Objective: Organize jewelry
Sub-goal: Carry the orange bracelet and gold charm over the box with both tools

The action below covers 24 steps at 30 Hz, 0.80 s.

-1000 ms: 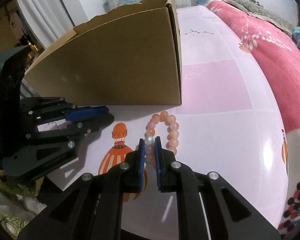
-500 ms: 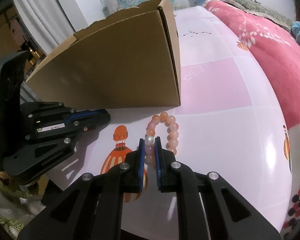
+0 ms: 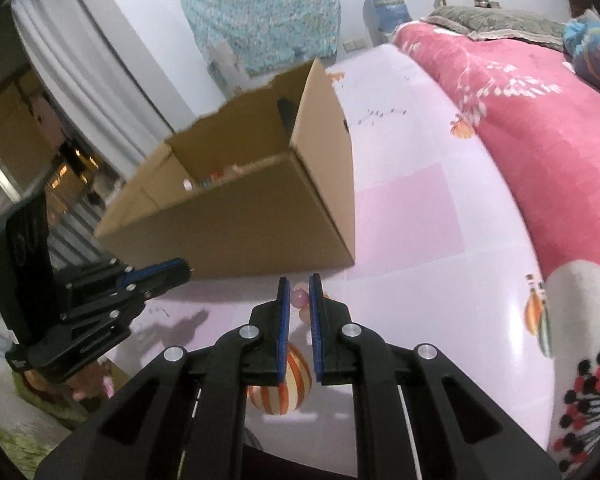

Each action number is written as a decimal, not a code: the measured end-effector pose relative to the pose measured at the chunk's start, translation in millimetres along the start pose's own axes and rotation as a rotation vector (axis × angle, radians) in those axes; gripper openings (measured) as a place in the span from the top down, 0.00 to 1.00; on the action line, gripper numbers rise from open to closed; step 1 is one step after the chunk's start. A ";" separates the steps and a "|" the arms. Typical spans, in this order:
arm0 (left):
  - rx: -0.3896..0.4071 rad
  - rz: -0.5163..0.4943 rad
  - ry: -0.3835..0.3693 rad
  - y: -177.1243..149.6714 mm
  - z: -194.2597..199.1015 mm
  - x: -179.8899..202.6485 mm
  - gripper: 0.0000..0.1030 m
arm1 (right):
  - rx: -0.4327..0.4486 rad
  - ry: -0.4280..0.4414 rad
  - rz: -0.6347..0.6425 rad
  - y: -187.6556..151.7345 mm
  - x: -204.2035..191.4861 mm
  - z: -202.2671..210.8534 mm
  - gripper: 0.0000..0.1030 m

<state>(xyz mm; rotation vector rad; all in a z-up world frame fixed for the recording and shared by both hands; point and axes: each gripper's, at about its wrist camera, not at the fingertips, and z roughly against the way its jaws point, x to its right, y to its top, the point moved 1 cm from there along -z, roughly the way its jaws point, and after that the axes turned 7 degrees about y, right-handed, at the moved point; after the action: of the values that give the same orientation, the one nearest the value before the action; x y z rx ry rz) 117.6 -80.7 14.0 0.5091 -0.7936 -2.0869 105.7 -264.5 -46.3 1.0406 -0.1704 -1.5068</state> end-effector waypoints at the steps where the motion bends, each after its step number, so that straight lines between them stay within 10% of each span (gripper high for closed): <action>1: 0.009 0.006 -0.001 1.5 4.7 -1.4 0.99 | 0.012 0.007 -0.008 1.6 1.0 5.0 0.90; 24: 0.246 0.239 -0.125 33.1 110.0 -82.5 0.99 | 0.204 0.124 0.090 61.7 -61.8 73.8 0.90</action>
<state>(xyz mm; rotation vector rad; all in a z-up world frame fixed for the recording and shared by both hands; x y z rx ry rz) 118.0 10.4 122.2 0.3949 -1.1357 -1.8234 91.9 -260.5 67.1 1.2683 -0.2844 -1.3592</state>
